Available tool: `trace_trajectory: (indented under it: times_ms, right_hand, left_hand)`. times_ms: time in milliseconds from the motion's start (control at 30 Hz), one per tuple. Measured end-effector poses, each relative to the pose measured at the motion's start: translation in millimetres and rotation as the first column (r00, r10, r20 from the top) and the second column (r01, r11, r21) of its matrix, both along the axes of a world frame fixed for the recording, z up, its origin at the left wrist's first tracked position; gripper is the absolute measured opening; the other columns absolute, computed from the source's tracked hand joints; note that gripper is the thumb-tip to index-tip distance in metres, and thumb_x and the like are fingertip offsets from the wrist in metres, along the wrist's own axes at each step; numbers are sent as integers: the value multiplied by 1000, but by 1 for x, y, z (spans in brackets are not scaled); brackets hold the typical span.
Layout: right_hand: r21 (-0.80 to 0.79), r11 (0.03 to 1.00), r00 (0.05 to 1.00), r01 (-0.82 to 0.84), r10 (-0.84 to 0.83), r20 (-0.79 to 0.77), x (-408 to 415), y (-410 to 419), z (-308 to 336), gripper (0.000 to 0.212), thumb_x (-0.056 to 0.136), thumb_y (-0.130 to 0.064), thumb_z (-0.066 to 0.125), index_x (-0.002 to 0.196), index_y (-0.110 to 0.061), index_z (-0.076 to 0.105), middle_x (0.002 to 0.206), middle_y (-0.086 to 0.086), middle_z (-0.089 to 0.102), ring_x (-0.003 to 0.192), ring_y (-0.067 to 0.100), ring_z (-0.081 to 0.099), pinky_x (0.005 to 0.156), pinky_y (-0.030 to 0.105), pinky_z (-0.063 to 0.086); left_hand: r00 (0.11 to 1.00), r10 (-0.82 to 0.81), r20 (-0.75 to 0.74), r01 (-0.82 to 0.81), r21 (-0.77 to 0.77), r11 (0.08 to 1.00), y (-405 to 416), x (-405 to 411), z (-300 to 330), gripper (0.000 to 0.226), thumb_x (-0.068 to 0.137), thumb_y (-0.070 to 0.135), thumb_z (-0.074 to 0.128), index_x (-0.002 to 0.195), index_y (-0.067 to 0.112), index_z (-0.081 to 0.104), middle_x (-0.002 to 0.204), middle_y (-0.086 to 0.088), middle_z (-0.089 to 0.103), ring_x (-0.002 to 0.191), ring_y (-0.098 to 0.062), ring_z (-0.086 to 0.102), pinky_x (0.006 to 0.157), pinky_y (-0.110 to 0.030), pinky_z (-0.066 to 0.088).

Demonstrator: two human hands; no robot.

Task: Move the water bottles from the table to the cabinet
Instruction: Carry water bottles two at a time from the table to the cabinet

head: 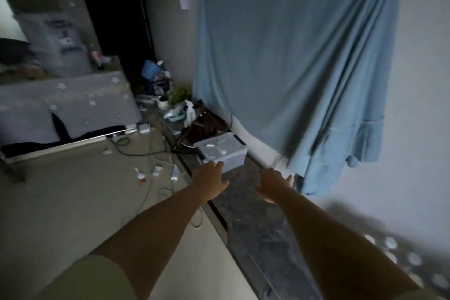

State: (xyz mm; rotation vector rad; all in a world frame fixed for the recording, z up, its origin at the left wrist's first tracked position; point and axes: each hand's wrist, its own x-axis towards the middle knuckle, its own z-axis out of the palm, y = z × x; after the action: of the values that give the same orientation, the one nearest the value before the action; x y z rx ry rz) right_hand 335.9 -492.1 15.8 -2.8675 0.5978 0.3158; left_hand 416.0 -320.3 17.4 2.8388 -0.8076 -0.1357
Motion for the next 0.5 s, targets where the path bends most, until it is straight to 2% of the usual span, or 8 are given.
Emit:
trace_trajectory:
  times_ms: [133, 300, 500]
  right_hand:
    - [-50, 982, 983, -183, 183, 6, 34, 69, 11, 53, 96, -35, 47, 145, -21, 32, 147, 8, 39, 138, 30, 36, 112, 60, 23]
    - [-11, 948, 948, -318, 318, -11, 53, 168, 18, 55, 97, -32, 46, 148, -20, 31, 153, 6, 31, 143, 28, 28, 115, 63, 15]
    - [-19, 886, 887, -462, 463, -2, 45, 308, 20, 56, 94, -34, 51, 145, -22, 33, 153, 6, 31, 144, 28, 26, 114, 60, 20]
  left_hand:
    - [985, 175, 10, -174, -45, 984, 82, 6, 10, 57, 92, 41, 53, 142, 20, 37, 142, -8, 43, 133, -27, 39, 106, -41, 34]
    - [955, 293, 44, -294, 10, 956, 183, -8, 15, 56, 92, 44, 50, 142, 22, 33, 141, -6, 40, 132, -26, 37, 105, -41, 31]
    - [905, 422, 43, -424, 56, 904, 321, -36, 22, 61, 92, 47, 50, 143, 21, 31, 142, -8, 40, 130, -26, 39, 105, -43, 32]
